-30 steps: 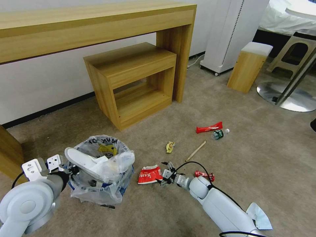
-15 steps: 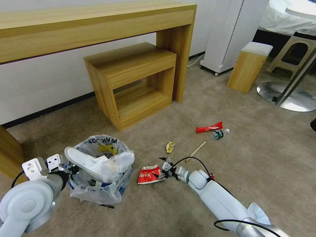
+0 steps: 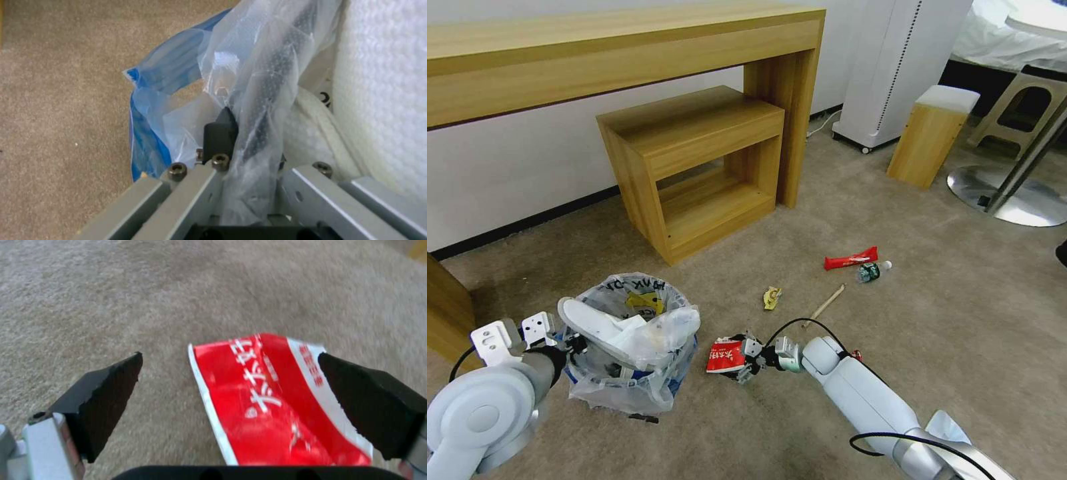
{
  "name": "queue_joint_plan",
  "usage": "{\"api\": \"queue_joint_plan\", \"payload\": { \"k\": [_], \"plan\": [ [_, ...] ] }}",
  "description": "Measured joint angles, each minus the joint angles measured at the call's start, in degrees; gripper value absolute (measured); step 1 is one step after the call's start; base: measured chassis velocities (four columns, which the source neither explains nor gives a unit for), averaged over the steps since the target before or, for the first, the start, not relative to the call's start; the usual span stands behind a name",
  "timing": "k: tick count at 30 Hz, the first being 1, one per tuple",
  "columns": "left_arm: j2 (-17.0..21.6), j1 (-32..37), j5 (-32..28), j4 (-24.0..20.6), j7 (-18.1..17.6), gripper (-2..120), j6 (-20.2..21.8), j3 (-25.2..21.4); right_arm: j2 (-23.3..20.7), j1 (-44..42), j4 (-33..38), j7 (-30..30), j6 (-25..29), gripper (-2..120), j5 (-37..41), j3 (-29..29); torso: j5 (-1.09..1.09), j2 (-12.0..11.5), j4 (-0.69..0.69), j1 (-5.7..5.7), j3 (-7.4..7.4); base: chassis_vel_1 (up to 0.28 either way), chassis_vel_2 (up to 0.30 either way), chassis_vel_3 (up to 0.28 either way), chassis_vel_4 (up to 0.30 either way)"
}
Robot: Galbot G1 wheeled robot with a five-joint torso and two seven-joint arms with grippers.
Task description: Pick up the trash bin and place the garbage on the floor into it.
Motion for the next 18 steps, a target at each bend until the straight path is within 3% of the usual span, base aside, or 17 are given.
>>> {"api": "queue_joint_plan", "payload": {
  "k": [7, 10, 18],
  "plan": [
    [0.01, -0.2, 0.47, 0.05, 0.0, 0, -0.01, 0.38, -2.32, -2.81, 2.76, 7.15, -9.01, 100, 10.66, -0.57, 0.0, 0.0, -0.01, 0.0, 0.0, 0.0, 0.0, 0.0, 0.0],
    [0.01, -0.41, 0.79, 0.21, 0.01, 0, -0.02, 0.77, -3.73, -4.76, 4.13, 13.21, -13.87, 100, 16.24, -0.24, 0.01, 0.0, -0.01, 0.0, 0.0, 0.0, 0.0, 0.0, 0.0],
    [0.01, -0.64, 1.34, 0.26, 0.02, 0, -0.05, 1.68, -4.93, -5.64, 4.59, 14.77, -18.86, 100, 23.21, 0.26, 0.01, 0.0, -0.01, 0.0, 0.0, 0.0, 0.0, 0.0, 0.0]
  ]
}}
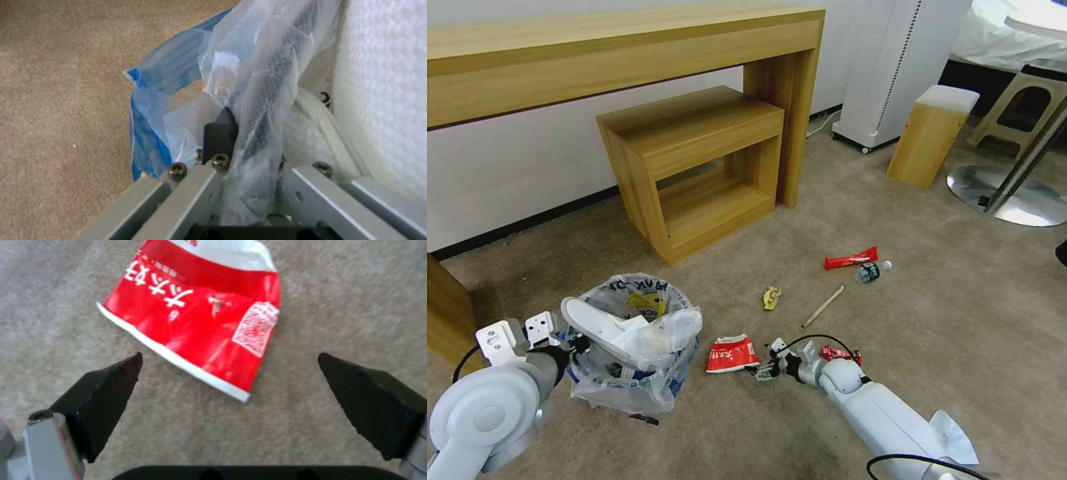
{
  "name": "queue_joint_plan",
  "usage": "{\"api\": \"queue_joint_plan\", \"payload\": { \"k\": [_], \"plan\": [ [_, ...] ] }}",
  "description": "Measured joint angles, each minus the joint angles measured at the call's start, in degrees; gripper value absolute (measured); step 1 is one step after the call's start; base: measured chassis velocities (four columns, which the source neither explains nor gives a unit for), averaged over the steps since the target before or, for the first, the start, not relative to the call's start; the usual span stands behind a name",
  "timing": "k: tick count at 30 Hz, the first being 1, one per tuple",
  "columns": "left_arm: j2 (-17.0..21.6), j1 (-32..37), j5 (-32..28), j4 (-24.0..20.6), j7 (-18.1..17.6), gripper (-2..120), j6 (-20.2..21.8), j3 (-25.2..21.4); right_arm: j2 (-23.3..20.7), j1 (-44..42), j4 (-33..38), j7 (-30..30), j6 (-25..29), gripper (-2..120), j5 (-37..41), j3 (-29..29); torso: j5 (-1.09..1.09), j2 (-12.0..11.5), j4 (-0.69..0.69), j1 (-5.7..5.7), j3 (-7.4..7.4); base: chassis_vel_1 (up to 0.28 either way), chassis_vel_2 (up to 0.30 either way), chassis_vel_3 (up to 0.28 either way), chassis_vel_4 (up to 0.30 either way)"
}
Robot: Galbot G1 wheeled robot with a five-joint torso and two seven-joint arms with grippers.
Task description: Pick up the trash bin and place the garbage on the floor into it.
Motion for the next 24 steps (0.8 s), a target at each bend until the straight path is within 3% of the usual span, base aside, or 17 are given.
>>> {"api": "queue_joint_plan", "payload": {
  "k": [12, 24],
  "plan": [
    [0.01, 0.69, 0.03, -0.46, 0.01, 0, -0.01, -1.19, 1.44, 2.83, 0.14, 0.29, -7.12, 100, -0.18, -1.23, 0.0, 0.0, 0.01, 0.0, 0.0, 0.0, 0.0, 0.0, 0.0],
    [-0.17, 0.04, 0.05, 0.22, 0.27, 0, -0.02, -0.68, 1.54, 5.01, -0.16, 3.01, -7.46, 100, -0.1, -2.2, -0.01, 0.0, 0.01, 0.0, 0.0, 0.0, 0.0, 0.0, 0.0]
  ]
}}
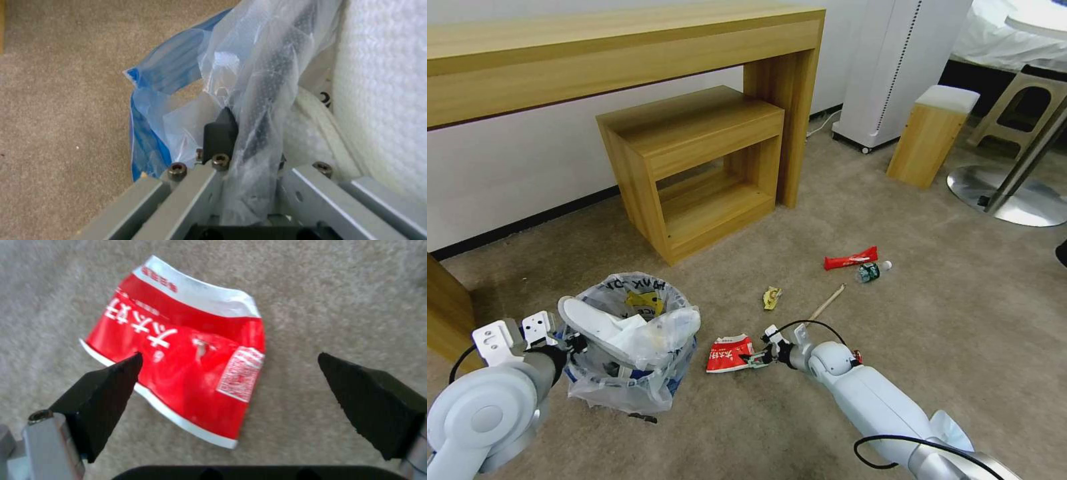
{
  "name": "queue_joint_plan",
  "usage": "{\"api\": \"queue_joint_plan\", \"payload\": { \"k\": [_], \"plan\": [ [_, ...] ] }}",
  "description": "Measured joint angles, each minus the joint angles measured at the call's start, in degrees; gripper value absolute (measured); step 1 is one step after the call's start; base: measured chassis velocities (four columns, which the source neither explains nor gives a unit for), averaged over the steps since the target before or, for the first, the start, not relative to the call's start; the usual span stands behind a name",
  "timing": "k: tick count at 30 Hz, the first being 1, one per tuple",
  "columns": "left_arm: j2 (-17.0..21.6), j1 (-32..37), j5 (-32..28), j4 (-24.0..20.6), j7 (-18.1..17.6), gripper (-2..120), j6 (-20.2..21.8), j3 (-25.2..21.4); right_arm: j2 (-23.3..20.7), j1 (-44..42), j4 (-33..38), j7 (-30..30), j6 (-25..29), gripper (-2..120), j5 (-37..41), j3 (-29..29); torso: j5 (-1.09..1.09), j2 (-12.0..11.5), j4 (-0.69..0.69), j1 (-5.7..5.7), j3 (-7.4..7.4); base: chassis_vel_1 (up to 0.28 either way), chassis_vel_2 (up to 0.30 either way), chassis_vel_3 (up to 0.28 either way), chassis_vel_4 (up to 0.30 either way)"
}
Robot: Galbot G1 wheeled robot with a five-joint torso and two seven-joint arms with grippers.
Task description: Pick up the trash bin and place the garbage on the floor into it.
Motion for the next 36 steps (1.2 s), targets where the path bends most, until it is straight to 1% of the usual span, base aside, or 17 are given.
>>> {"api": "queue_joint_plan", "payload": {
  "k": [2, 4, 8, 10, 11, 14, 17, 25, 36],
  "plan": [
    [-0.03, -0.05, 0.03, 0.08, 0.04, 0, 0.0, 0.11, -0.19, 0.33, -0.19, -0.8, 0.39, 100, -1.16, -0.22, 0.0, 0.0, 0.0, 0.0, 0.0, 0.0, 0.0, 0.0, 0.0],
    [-0.09, -0.12, 0.11, 0.16, 0.17, 0, 0.0, 0.27, -0.58, 1.36, -0.72, -3.46, 1.63, 100, -4.38, -0.93, 0.0, 0.0, -0.01, 0.0, 0.0, 0.0, 0.0, 0.0, 0.0],
    [-0.06, -0.18, 0.14, 0.18, 0.26, 0, 0.0, 0.28, -0.56, 2.48, -1.23, -5.46, 2.43, 100, -6.58, -1.58, 0.0, 0.0, 0.0, 0.0, 0.0, 0.0, 0.0, 0.0, 0.0],
    [0.09, -0.19, 0.14, 0.18, 0.29, 0, 0.0, 0.17, 0.07, 3.76, -2.5, -8.27, 3.49, 100, -9.64, -2.25, 0.0, 0.0, 0.0, 0.0, 0.0, 0.0, 0.0, 0.0, 0.0],
    [0.09, -0.19, 0.14, 0.18, 0.29, 0, 0.0, 0.17, 0.07, 3.76, -2.5, -8.27, 3.49, 100, -9.64, -2.25, 0.0, 0.0, 0.0, 0.0, 0.0, 0.0, 0.0, 0.0, 0.0],
    [0.27, -0.13, 0.07, -0.15, 0.3, 0, 0.01, -0.15, 1.33, 5.38, -4.53, -12.64, 5.18, 100, -15.07, -2.99, 0.0, 0.0, 0.0, 0.0, 0.0, 0.0, 0.0, 0.0, 0.0],
    [0.29, -0.06, 0.05, -0.25, 0.36, 0, 0.01, -0.31, 2.2, 6.23, -5.51, -14.36, 5.77, 100, -16.63, -3.25, 0.0, 0.0, 0.0, 0.0, 0.0, 0.0, 0.0, 0.0, 0.0],
    [0.4, -0.24, 0.05, 0.12, 0.63, 0, 0.02, -0.43, 4.12, 8.18, -9.09, -16.06, 7.86, 100, -20.3, -3.25, 0.0, 0.0, 0.0, 0.0, 0.0, 0.0, 0.0, 0.0, 0.0],
    [0.07, -0.89, 0.68, 1.44, 1.3, 0, 0.04, 0.52, 4.93, 10.9, -13.93, -17.87, 11.21, 100, -25.83, -2.63, 0.0, 0.0, 0.0, 0.0, 0.0, 0.0, 0.0, 0.0, 0.0]
  ]
}}
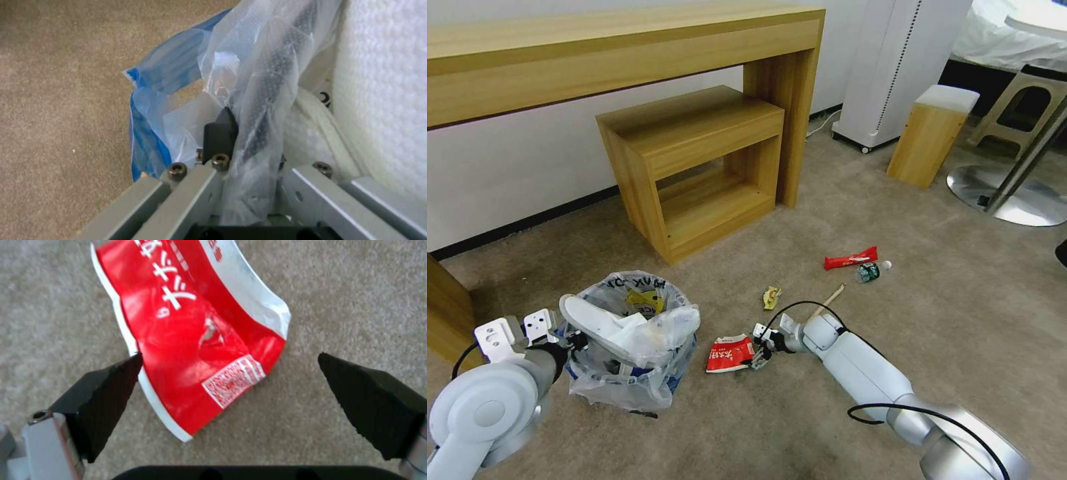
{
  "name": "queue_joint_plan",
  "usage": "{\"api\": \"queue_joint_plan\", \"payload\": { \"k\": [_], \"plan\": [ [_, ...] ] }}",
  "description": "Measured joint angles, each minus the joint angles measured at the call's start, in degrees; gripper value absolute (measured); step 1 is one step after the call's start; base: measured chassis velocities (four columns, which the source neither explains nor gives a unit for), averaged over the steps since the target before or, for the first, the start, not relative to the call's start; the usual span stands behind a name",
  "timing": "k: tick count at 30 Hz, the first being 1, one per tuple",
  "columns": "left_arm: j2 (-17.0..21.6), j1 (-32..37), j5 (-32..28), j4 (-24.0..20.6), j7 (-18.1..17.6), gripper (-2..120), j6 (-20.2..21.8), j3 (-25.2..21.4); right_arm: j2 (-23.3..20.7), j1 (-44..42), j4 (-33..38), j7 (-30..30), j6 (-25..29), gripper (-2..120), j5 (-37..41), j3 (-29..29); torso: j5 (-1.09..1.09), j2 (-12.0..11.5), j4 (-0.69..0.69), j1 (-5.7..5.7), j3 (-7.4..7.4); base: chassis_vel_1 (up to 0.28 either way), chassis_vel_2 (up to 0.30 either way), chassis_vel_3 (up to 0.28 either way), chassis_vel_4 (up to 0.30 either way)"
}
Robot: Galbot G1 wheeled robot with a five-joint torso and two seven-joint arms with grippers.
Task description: Pick up the trash bin and place the garbage on the floor into it.
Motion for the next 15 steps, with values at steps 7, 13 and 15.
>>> {"api": "queue_joint_plan", "payload": {
  "k": [7, 13, 15],
  "plan": [
    [-0.09, -0.08, 0.13, -0.02, 0.16, 0, 0.0, 0.15, 1.32, 1.18, -2.88, 0.09, 1.73, 100, -2.68, 0.1, 0.01, 0.0, 0.0, 0.0, 0.0, 0.0, 0.0, 0.0, 0.0],
    [-0.08, 0.15, 0.28, -0.02, 0.39, 0, 0.0, -0.12, 2.25, 2.21, -3.53, 2.08, 2.07, 100, -5.37, 0.45, 0.0, -0.01, 0.0, 0.0, 0.0, 0.0, 0.0, 0.0, 0.0],
    [-0.09, 0.16, 0.3, -0.05, 0.41, 0, 0.0, -0.12, 2.37, 2.27, -3.53, 2.53, 2.07, 100, -5.65, 0.49, 0.0, 0.0, 0.0, 0.0, 0.0, 0.0, 0.0, 0.0, 0.0]
  ]
}}
